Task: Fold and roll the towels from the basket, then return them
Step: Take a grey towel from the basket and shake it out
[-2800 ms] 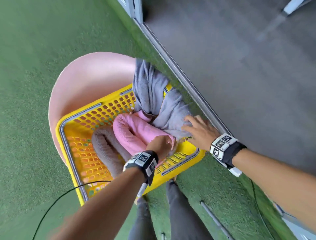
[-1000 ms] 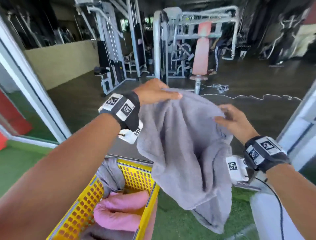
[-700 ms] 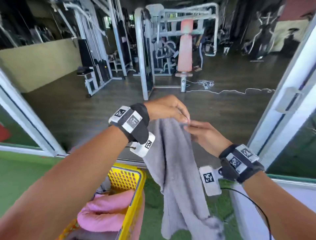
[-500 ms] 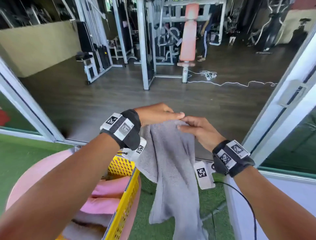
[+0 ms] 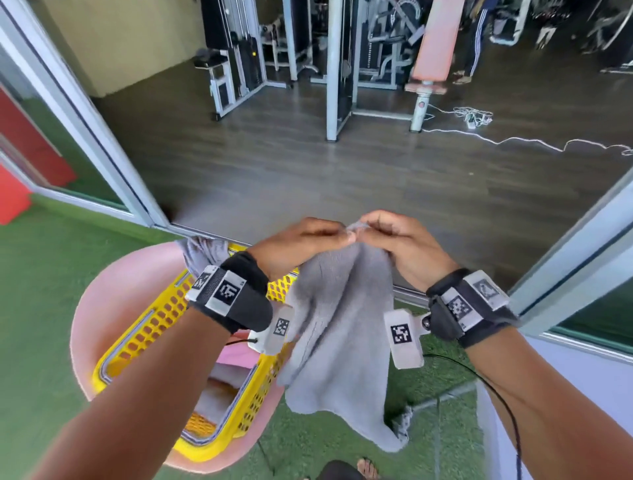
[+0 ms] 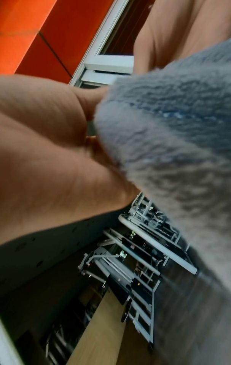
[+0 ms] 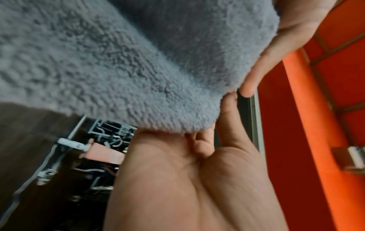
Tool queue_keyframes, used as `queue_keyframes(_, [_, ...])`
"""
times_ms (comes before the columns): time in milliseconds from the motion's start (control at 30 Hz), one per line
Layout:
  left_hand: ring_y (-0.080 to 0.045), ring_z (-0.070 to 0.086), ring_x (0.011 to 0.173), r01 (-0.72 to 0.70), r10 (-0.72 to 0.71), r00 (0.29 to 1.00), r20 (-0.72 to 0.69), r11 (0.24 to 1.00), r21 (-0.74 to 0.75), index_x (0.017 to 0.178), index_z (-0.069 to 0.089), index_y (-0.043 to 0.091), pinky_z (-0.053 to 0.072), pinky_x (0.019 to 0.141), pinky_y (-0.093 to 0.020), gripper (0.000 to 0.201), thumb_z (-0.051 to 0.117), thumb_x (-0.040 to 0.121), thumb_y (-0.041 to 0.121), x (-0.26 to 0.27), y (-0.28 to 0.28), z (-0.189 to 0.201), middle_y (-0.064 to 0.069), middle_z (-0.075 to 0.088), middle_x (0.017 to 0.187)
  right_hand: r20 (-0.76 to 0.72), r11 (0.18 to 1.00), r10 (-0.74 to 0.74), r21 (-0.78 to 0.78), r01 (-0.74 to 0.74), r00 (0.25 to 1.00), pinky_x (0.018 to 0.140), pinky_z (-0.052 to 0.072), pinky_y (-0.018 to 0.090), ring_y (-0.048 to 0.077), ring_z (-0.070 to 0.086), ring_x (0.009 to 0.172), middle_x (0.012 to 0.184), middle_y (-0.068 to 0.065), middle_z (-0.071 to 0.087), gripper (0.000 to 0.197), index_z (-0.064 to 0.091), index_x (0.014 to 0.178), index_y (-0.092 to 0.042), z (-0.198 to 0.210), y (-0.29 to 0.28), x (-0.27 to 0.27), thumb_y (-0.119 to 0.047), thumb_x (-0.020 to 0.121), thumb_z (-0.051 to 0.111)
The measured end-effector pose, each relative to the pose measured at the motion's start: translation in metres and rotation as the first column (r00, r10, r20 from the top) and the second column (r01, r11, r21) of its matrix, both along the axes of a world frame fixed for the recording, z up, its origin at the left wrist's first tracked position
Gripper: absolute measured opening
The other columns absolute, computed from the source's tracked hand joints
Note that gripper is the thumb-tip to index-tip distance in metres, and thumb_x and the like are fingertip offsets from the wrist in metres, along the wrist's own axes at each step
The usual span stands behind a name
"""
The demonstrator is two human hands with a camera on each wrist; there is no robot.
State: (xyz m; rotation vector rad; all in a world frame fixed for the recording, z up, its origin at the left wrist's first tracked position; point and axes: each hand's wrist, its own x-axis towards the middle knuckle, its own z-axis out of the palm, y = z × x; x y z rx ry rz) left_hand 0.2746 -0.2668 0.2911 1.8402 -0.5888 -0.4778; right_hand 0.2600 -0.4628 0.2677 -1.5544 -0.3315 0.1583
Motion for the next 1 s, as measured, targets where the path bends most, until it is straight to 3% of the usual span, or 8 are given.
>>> queue_keyframes(100, [-0.009,0.031,0.062,-0.074,0.073,0.994,0.078,0.997,0.010,0.067,0.049,0.004,0.024,0.054,-0.024,0.029,0.062,0.091,0.014,0.001,0.013,0.009,0.001,0.032,0.063,0.038,0.997,0.037,-0.073,-0.034,0.999,0.070,0.040,0.014,0.005,0.056,0.077,0.085,0.000,0.066,0.006,0.064,0.094,-0.009,0.009,0.012,0.007,-0.008,0.088,0.064])
queue_keyframes(267, [-0.009,0.041,0.069,-0.209,0.218,0.953,0.211,0.976,-0.061,0.082,0.061,-0.004,0.032,0.062,-0.022,0.015,0.067,0.087,0.009,0.009,0.023,0.016,-0.003,0.048,0.070,-0.084,0.995,0.094,0.000,-0.095,0.992,0.072,0.036,0.029,0.014,0.049,0.080,0.082,0.000,0.059,0.008,0.065,0.091,-0.012,0.017,0.023,0.016,-0.019,0.088,0.064])
queue_keyframes(433, [-0.008,0.035,0.068,-0.104,0.106,0.984,0.143,0.994,-0.019,0.069,0.058,0.017,0.028,0.064,-0.027,0.030,0.054,0.098,0.024,0.002,0.030,0.027,0.005,0.038,0.067,0.059,0.998,-0.045,0.041,0.043,0.997,0.069,0.031,0.034,0.020,0.043,0.079,0.082,0.011,0.057,0.007,0.064,0.086,-0.014,0.020,0.034,0.020,-0.021,0.084,0.065])
queue_keyframes(500, [-0.009,0.035,0.070,-0.119,0.117,0.977,0.178,0.993,0.000,0.070,0.057,0.008,0.028,0.065,-0.028,0.031,0.056,0.097,0.024,0.008,0.035,0.032,0.004,0.038,0.068,0.091,0.999,-0.047,0.017,0.046,0.995,0.061,0.029,0.030,0.017,0.040,0.070,0.075,0.009,0.053,0.013,0.063,0.086,-0.011,0.021,0.040,0.020,-0.022,0.083,0.067])
queue_keyframes(600, [-0.016,0.034,0.073,-0.190,0.191,0.946,0.262,0.981,-0.028,0.077,0.054,-0.010,0.028,0.068,-0.032,0.043,0.060,0.092,0.031,0.017,0.040,0.040,-0.006,0.038,0.072,-0.043,0.998,0.040,0.055,-0.037,0.998,0.065,0.034,0.028,0.017,0.046,0.073,0.077,0.006,0.054,0.014,0.066,0.082,-0.015,0.013,0.046,0.017,-0.029,0.082,0.070])
queue_keyframes(700, [-0.018,0.025,0.066,-0.263,0.280,0.893,0.352,0.960,-0.097,0.066,0.041,-0.006,0.022,0.061,-0.032,0.043,0.059,0.094,0.020,0.019,0.052,0.045,-0.010,0.026,0.068,-0.180,0.976,0.077,0.215,-0.037,0.981,0.064,0.034,0.028,0.012,0.050,0.068,0.074,-0.001,0.056,0.009,0.065,0.077,-0.017,-0.004,0.040,0.010,-0.025,0.082,0.066])
queue_keyframes(900, [-0.010,0.047,0.083,-0.146,0.139,0.964,0.225,0.989,0.015,0.088,0.060,0.001,0.039,0.077,-0.036,0.025,0.054,0.097,0.024,0.009,0.053,0.006,-0.001,0.053,0.082,0.137,0.999,-0.050,-0.004,0.051,0.989,0.066,0.037,0.028,0.015,0.046,0.070,0.071,0.005,0.055,0.010,0.065,0.078,-0.011,0.015,0.034,0.017,-0.016,0.085,0.069])
queue_keyframes(1000, [-0.012,0.046,0.078,-0.109,0.119,0.992,0.042,0.978,-0.180,0.080,0.060,0.011,0.038,0.073,-0.034,0.025,0.052,0.097,0.028,0.002,0.036,0.005,0.001,0.051,0.078,0.198,0.998,-0.021,-0.055,0.032,0.980,0.062,0.039,0.014,0.004,0.052,0.065,0.070,-0.003,0.063,0.007,0.062,0.083,0.000,0.033,0.045,0.021,-0.003,0.085,0.068])
